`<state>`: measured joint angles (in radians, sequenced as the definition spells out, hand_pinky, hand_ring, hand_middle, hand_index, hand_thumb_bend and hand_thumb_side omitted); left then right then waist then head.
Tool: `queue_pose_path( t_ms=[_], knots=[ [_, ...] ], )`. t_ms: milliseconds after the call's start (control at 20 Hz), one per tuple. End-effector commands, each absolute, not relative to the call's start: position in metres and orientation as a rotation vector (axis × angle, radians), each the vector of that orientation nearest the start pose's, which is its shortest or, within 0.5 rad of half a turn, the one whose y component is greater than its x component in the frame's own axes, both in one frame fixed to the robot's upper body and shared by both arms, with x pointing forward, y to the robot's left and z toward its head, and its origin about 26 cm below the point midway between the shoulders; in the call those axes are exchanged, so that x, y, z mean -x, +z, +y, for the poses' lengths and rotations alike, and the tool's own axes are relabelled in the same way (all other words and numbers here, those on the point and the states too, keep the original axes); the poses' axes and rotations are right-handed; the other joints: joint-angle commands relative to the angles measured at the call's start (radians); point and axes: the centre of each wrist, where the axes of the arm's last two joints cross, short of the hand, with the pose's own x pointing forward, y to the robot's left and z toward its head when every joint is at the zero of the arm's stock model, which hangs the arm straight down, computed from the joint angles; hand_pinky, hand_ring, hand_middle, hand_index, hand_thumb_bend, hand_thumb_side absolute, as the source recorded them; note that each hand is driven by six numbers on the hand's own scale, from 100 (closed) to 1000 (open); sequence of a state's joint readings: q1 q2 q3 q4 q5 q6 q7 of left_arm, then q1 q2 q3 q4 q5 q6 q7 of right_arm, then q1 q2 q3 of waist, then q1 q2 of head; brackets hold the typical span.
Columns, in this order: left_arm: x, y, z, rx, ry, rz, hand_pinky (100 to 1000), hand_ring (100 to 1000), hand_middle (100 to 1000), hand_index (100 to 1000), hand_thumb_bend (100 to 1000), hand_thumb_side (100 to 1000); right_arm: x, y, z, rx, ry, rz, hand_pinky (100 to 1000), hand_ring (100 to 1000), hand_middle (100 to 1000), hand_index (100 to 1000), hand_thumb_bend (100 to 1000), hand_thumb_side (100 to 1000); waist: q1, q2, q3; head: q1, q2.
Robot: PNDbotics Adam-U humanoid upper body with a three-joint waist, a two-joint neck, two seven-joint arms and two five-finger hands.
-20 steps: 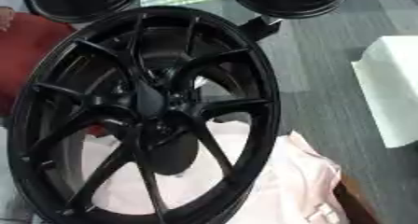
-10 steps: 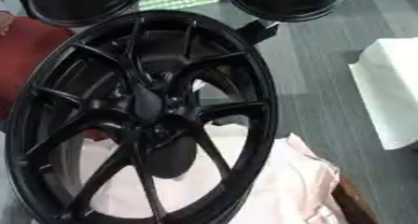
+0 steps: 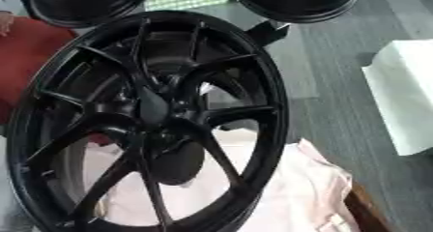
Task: Pull the pin out of the wheel hub.
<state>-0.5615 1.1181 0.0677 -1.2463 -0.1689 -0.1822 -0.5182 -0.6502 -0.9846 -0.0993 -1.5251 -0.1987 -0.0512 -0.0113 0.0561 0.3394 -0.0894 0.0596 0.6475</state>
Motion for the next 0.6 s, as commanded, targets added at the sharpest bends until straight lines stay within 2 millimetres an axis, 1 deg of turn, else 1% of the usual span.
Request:
queue_pose_path(
  t_ms=[50, 100, 150, 250, 350, 450, 550, 600],
  knots=[
    [-0.329, 0.339, 0.503, -0.978, -1.090, -1.526, 841, 799, 770, 830, 431, 547, -0.333, 0.366, -0.420, 0.772, 0.501, -2.243, 843, 699, 653, 725, 100, 546, -0.005, -0.022, 0.002, 0.002, -0.007],
    [-0.329, 0.342, 0.500, -1.005, -1.045, -1.576, 825, 780, 762, 818, 366, 571, -0.333, 0.367, -0.420, 0.773, 0.502, -2.244, 843, 699, 652, 725, 100, 544, -0.006, -0.023, 0.003, 0.001, -0.006],
    [-0.329, 0.345, 0.496, -1.019, -0.983, -1.651, 817, 769, 755, 809, 325, 592, -0.333, 0.367, -0.420, 0.773, 0.502, -2.247, 843, 699, 653, 725, 100, 543, -0.007, -0.023, 0.004, 0.001, -0.006],
    [-0.329, 0.351, 0.487, -0.996, -0.810, -1.847, 792, 746, 746, 791, 230, 664, -0.332, 0.369, -0.419, 0.773, 0.504, -2.254, 842, 699, 653, 725, 100, 539, -0.010, -0.025, 0.006, 0.002, -0.003],
    [-0.328, 0.357, 0.480, -0.909, -0.591, -2.047, 781, 740, 747, 788, 197, 695, -0.332, 0.370, -0.418, 0.775, 0.506, -2.259, 842, 700, 654, 725, 100, 537, -0.013, -0.026, 0.009, 0.001, -0.005],
    [-0.326, 0.359, 0.476, -0.799, -0.358, -2.191, 775, 740, 752, 794, 187, 738, -0.331, 0.371, -0.419, 0.778, 0.504, -2.262, 842, 700, 654, 725, 100, 537, -0.015, -0.026, 0.010, 0.000, -0.007],
    [-0.325, 0.357, 0.473, -0.690, -0.158, -2.272, 772, 741, 753, 796, 184, 768, -0.331, 0.371, -0.419, 0.781, 0.498, -2.264, 843, 701, 655, 725, 100, 539, -0.016, -0.026, 0.009, 0.001, -0.008],
    [-0.324, 0.355, 0.472, -0.654, -0.079, -2.286, 771, 741, 754, 797, 183, 776, -0.331, 0.371, -0.420, 0.782, 0.494, -2.266, 843, 701, 655, 725, 100, 540, -0.016, -0.025, 0.009, 0.001, -0.009]
  ],
)
